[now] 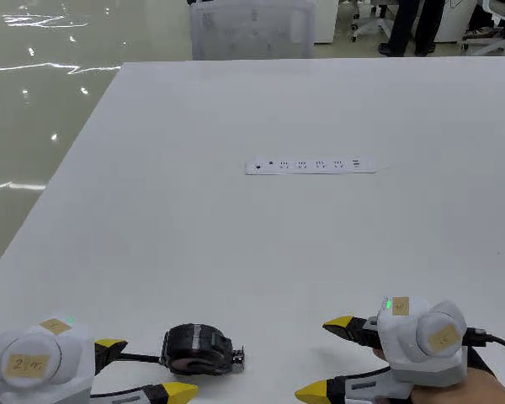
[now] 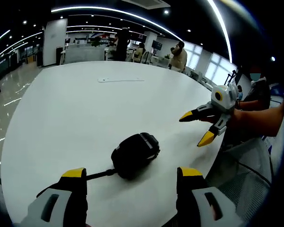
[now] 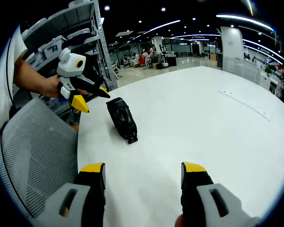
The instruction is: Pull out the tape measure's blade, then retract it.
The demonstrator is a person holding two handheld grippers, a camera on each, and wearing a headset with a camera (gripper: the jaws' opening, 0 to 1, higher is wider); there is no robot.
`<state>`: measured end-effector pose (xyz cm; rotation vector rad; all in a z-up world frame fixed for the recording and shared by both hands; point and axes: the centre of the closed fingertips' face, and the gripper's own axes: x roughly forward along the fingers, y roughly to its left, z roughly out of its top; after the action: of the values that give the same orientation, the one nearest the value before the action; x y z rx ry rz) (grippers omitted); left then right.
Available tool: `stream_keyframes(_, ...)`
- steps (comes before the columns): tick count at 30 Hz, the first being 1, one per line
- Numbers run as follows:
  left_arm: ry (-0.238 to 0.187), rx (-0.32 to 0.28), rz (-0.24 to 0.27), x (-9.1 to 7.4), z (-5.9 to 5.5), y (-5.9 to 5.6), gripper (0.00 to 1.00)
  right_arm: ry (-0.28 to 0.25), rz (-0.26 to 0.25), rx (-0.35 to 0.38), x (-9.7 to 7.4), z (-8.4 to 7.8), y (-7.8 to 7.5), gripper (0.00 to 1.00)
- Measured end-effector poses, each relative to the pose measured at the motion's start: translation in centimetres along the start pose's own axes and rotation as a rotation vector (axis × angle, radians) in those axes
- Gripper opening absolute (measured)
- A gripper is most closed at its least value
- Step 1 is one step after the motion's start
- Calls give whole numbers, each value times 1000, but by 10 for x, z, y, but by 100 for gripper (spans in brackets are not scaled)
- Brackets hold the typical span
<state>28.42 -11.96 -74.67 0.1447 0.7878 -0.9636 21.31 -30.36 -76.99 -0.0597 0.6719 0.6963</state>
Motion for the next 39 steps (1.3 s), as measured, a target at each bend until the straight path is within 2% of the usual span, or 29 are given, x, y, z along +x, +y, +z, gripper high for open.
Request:
stream_keyframes(10,-11,-8,-15,-11,-3,10,80,-8,-53,44,-25,-6,-4,71)
stream_keyframes(19,-27,-5,-11,-20,-6,10,84,-5,-85,64,-45,-17,-3,77)
stream_keyframes(28,-58,-39,-10,-32,-8,11,90,-5,-130,106,-70,-30,-8,85)
stream_keyframes(39,-62,-12,3,-42,-13,11,91,1,-179,105,-93,-35,-16,93)
